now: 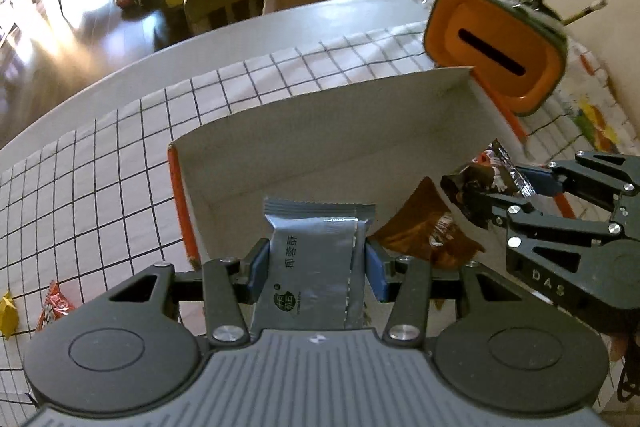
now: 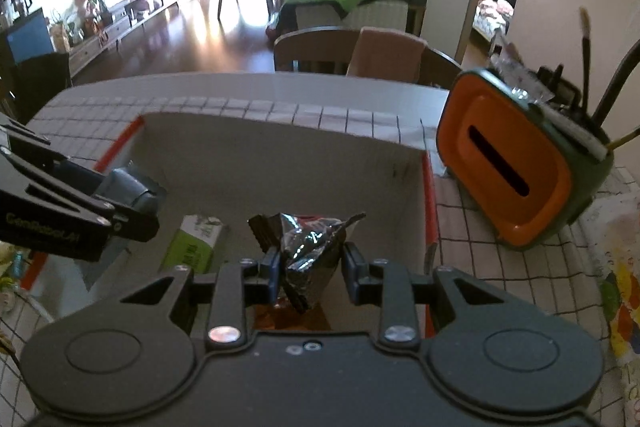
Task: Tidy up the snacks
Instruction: 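Carry both packets into the orange box and open both tools, then withdraw both tools from the box back toward the snack pile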
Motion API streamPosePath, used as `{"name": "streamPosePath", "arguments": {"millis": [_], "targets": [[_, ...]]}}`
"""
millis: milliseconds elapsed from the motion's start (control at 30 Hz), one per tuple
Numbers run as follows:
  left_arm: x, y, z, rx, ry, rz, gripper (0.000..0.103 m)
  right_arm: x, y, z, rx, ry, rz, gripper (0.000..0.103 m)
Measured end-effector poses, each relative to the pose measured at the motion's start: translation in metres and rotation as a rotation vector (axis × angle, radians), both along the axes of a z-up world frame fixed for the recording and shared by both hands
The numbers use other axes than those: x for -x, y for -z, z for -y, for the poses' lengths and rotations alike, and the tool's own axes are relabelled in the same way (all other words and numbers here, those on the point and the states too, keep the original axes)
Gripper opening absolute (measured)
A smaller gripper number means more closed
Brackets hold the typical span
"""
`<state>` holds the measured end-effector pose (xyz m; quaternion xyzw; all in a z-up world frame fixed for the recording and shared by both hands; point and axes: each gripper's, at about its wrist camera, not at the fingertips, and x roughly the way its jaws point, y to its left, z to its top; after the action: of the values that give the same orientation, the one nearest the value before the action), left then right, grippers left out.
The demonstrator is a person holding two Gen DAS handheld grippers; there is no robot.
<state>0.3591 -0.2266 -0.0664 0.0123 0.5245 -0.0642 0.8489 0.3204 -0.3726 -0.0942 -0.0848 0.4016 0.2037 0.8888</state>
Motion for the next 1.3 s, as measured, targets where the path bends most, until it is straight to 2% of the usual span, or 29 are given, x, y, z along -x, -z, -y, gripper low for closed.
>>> {"name": "streamPosePath", "arguments": {"millis": [300,667,900,1300], "targets": [[-0.026,0.035,0.013,-0.040,-0.030,-0.109,0.049,-0.022,0.019,-0.013,0.045,-0.040,-0.081,0.029],[-0.039,0.061,0.020,-0.063,-0.038,-0.179,0.049,-0.025,0.023,-0.011,0.059,-0.058,-0.113,0.029],[-0.035,0.057,0.016,-0.025,-0.029,-0.159,0.049,-0.023,0.016,-0.008,0.017,-0.059,-0.116,0.030],[-0.006,0.018,-0.002,0.050,-0.026,-0.050,0.052,-0.003,-0.010,-0.001,-0.053,-0.061,-0.104,0.034]]}}
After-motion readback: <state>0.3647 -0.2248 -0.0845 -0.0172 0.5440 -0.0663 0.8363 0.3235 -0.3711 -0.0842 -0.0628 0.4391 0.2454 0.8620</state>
